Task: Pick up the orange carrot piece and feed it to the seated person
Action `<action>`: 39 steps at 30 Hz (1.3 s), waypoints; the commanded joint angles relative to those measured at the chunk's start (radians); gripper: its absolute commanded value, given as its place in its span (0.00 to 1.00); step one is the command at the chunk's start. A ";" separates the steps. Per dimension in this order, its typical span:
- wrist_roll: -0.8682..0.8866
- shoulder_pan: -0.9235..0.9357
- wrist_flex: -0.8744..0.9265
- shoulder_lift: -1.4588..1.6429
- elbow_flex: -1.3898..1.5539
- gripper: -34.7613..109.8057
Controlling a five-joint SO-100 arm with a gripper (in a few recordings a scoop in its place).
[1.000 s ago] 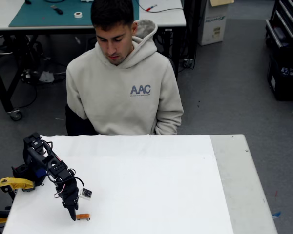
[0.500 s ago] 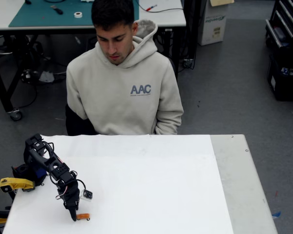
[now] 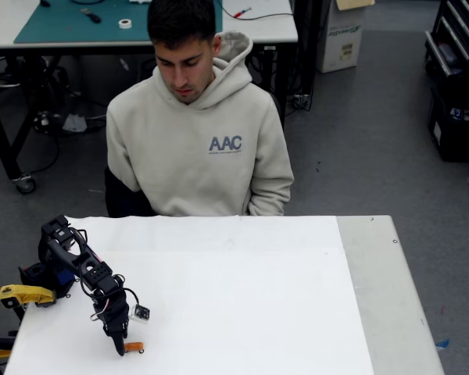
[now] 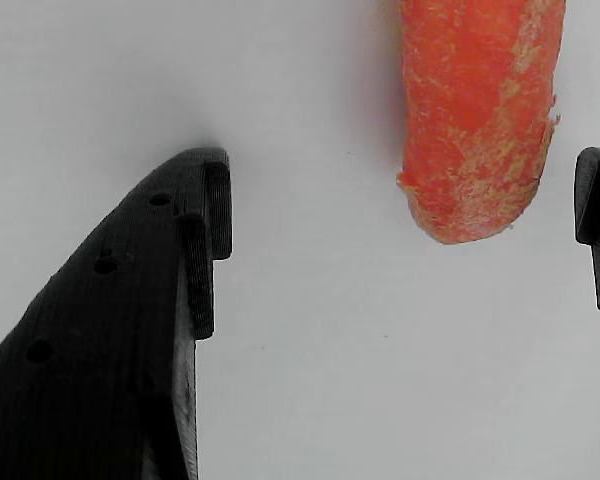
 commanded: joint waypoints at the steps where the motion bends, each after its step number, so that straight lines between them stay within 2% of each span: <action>1: -0.017 0.014 -0.012 -0.002 -0.077 0.44; 15: -0.017 0.015 -0.172 -0.063 -0.058 0.44; 31: -0.015 0.018 0.029 -0.156 -0.057 0.44; 39: -0.015 0.023 0.072 -0.163 -0.057 0.43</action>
